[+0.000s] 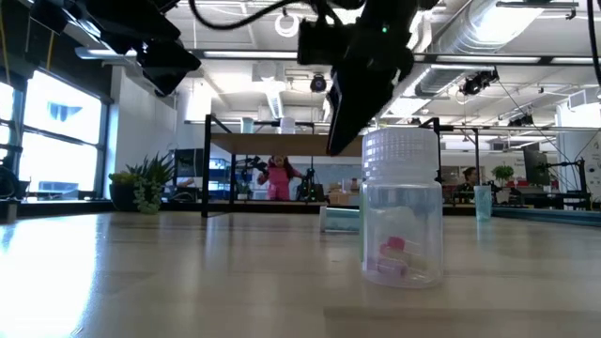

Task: Pick and place medicine bottles onto shelf by color
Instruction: Put the middle blue pill bottle on the shelf

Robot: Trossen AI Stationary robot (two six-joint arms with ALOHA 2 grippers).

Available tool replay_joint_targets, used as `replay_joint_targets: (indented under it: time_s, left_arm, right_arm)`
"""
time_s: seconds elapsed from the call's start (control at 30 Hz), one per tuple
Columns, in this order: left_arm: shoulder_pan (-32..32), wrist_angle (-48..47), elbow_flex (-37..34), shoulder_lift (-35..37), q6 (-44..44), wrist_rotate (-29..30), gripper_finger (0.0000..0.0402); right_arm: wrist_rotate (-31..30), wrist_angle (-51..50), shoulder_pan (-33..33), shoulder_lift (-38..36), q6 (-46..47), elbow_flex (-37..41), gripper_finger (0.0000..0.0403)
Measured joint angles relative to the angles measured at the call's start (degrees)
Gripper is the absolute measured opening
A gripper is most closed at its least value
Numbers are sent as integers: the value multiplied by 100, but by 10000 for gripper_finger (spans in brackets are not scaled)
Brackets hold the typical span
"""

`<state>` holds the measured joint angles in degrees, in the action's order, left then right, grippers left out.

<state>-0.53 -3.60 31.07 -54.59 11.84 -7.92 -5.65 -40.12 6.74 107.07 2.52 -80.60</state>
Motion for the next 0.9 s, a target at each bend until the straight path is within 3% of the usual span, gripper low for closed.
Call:
replay_joint_targets:
  time_s: [0.9]
  left_arm:
    - [-215, 2, 0, -2, -2, 131, 193]
  right_arm:
    - [-11, 467, -2, 935, 269, 7, 172]
